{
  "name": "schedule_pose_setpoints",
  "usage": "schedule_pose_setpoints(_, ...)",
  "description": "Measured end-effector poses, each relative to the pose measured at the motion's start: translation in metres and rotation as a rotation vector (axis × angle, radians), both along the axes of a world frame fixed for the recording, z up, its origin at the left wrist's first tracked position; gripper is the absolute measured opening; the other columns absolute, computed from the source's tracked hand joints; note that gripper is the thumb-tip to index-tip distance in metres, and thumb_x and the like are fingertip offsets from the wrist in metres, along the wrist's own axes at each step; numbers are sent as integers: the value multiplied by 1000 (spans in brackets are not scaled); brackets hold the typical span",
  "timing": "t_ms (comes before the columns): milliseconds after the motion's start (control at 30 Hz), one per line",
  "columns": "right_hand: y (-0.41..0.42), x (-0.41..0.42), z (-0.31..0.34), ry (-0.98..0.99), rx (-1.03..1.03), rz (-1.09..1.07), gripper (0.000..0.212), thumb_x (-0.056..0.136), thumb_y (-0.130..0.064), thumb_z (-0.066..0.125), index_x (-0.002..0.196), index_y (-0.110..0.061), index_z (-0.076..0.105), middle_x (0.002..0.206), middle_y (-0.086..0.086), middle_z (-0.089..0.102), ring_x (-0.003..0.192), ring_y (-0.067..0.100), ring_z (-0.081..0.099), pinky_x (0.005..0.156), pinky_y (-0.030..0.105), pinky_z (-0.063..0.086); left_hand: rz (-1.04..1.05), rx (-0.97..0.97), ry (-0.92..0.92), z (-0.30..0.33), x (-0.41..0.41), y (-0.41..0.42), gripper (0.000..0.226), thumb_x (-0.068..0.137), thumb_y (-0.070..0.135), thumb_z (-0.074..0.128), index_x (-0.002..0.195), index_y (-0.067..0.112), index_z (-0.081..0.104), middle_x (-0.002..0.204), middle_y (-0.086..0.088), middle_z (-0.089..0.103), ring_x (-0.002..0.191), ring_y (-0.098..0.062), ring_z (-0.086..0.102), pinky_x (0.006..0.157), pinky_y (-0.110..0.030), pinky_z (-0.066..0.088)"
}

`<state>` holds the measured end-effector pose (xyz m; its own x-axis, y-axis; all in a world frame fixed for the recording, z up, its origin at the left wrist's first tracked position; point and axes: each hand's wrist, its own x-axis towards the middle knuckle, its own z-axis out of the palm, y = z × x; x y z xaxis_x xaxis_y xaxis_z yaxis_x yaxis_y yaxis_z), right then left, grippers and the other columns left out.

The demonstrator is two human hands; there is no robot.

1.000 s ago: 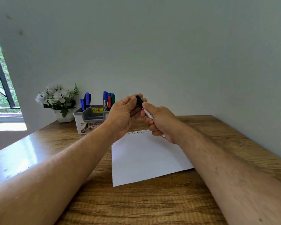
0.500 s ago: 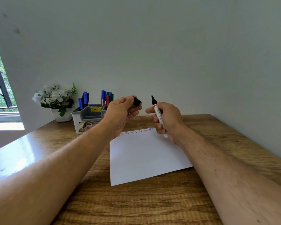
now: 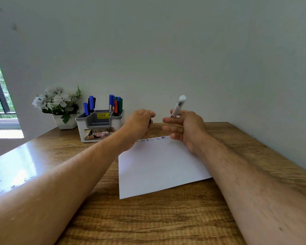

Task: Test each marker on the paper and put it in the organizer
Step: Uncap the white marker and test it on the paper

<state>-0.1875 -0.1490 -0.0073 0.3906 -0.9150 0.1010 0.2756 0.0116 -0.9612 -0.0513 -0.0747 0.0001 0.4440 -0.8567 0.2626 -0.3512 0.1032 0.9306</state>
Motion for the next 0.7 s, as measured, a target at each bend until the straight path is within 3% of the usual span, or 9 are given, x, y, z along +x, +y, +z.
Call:
schedule_pose_setpoints(100,-2,-2,-4,33,-46,16,16,86,-5,61,100,-11,64,77,6,78,62,18,74,38,21,45,73,86,-564,-7,9,-2,23,102,31,38,96,18,56,77,2,55,71,-18,52,60,-31,38)
schedule_pose_setpoints(167,-3,-4,-8,93,-87,5,9,84,-10,68,94,-10,67,68,5,75,51,17,68,38,21,44,121,171,-1010,-14,14,-1,27,102,44,37,90,22,49,81,1,56,74,-24,54,62,-34,41)
schedule_pose_setpoints(200,-4,-5,-10,129,-109,-19,8,84,-14,70,90,-8,69,61,5,71,44,15,62,38,21,43,129,189,-1138,-15,15,0,31,100,50,36,89,24,49,80,1,57,72,-24,54,60,-35,42)
schedule_pose_setpoints(267,-6,-6,-14,207,-175,-74,17,83,-23,73,85,-5,71,53,3,61,38,14,50,38,23,39,95,203,-1192,-15,16,1,33,98,57,37,92,28,53,83,2,61,72,-21,56,60,-34,43)
schedule_pose_setpoints(367,-6,-5,-18,280,-261,-120,26,81,-31,76,81,-5,73,53,1,62,38,14,50,38,24,40,3,246,-1227,-15,14,2,34,96,57,42,114,34,58,91,5,65,78,-17,58,63,-32,44)
schedule_pose_setpoints(500,-4,-4,-20,344,-294,-161,22,84,-27,73,81,-5,71,65,8,73,41,15,60,37,24,44,-100,304,-1236,-16,14,4,28,99,50,40,110,34,60,105,6,66,88,-14,58,75,-34,48)
schedule_pose_setpoints(700,-6,-8,-23,431,-300,-197,16,80,-17,68,84,-1,69,65,9,74,44,20,66,41,26,49,-159,379,-1171,-16,13,5,25,91,55,55,108,39,63,111,12,67,98,-10,59,88,-37,50)
